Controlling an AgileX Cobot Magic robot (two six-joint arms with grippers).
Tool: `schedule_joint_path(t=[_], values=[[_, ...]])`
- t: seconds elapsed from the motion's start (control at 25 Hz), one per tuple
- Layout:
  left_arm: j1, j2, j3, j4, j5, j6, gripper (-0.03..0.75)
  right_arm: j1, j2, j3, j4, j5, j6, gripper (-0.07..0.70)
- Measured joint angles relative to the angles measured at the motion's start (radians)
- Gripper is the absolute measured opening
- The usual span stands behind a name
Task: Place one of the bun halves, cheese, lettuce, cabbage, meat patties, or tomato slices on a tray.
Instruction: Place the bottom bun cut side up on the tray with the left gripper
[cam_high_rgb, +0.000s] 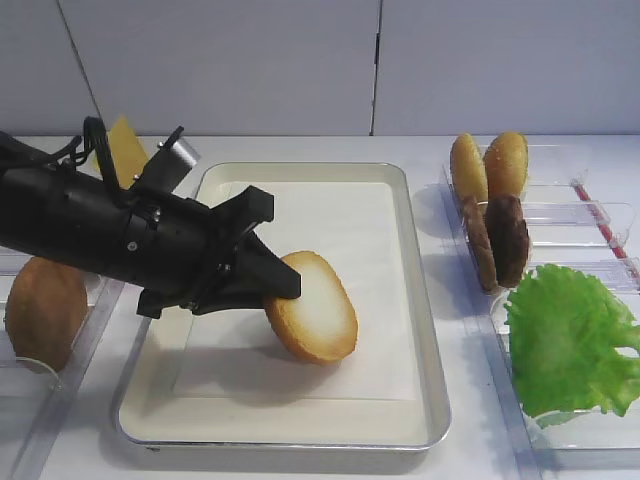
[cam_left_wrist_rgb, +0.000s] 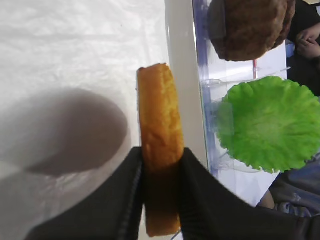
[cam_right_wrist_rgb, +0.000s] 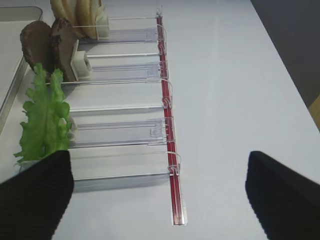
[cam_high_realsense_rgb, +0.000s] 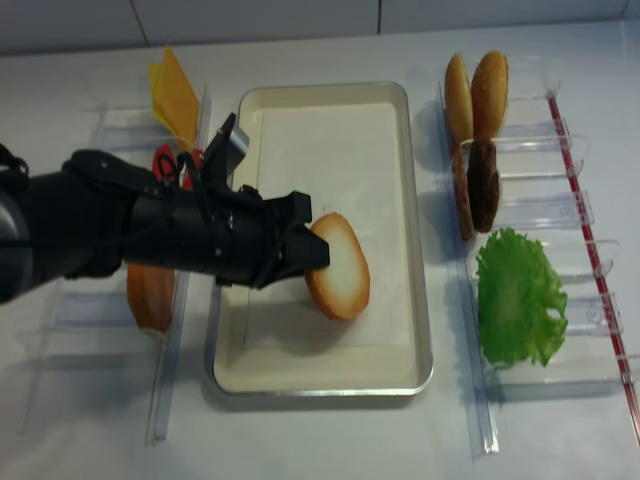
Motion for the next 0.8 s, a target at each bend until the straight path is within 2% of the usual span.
schedule_joint_path(t=[0.36, 0.64, 0.8], values=[[0.000, 0.045, 0.000, -0.074, 0.000, 0.084, 0.147, 0.000, 0.000, 0.000, 0.000, 0.000, 0.000, 0.692], [0.000, 0.053, 0.000, -0.076, 0.000, 0.095, 0.147, 0.000, 0.000, 0.000, 0.000, 0.000, 0.000, 0.692], [0.023, 0.053, 0.000, -0.076, 0.004, 0.095, 0.147, 0.000, 0.000, 0.000, 0.000, 0.000, 0.000, 0.692]])
